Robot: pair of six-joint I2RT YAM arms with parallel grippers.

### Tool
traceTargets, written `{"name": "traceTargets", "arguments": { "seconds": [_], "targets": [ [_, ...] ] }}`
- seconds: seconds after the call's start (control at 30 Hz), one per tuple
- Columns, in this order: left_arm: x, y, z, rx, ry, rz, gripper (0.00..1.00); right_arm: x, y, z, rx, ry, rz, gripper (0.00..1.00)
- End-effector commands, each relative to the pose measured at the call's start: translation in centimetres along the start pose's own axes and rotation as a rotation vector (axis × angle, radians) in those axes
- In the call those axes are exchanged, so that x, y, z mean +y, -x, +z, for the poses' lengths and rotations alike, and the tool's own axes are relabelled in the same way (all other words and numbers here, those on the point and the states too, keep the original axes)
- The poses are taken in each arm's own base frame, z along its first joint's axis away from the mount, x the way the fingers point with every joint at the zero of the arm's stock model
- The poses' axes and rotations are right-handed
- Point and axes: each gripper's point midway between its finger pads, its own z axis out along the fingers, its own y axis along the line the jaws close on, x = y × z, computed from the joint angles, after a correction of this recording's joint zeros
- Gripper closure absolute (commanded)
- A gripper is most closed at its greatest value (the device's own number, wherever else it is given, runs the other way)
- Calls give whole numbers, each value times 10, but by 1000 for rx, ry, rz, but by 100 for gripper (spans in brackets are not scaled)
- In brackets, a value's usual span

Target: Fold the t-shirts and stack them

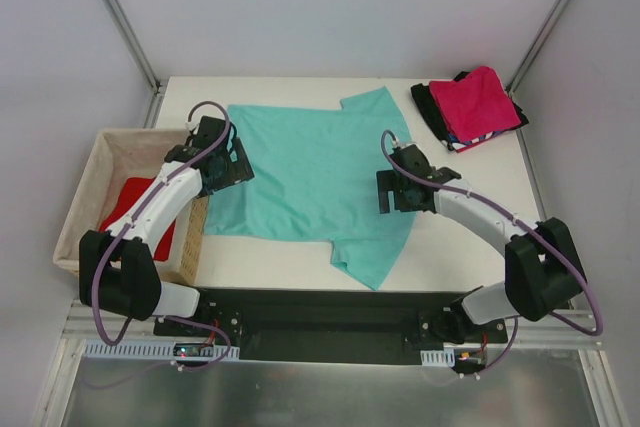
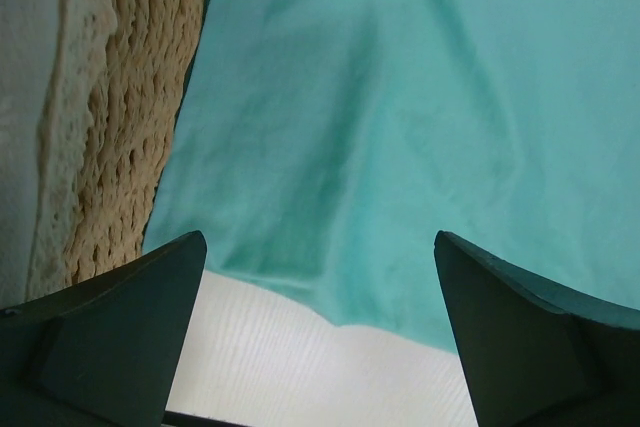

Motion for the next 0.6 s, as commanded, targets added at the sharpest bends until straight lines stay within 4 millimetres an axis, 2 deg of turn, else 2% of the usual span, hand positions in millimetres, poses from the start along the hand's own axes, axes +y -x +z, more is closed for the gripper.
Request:
{"name": "traceTargets", "arguments": {
  "seconds": [0.0, 0.43, 0.57],
  "targets": [
    [16, -15, -15, 16, 12, 9, 1, 12, -12, -1, -8, 54, 75, 2],
    [22, -15, -15, 9, 46, -2, 1, 28, -55, 35, 133, 6, 18, 2],
    [21, -14, -13, 13, 51, 3, 1, 32, -63, 42, 163, 2, 20, 2]
  ]
}}
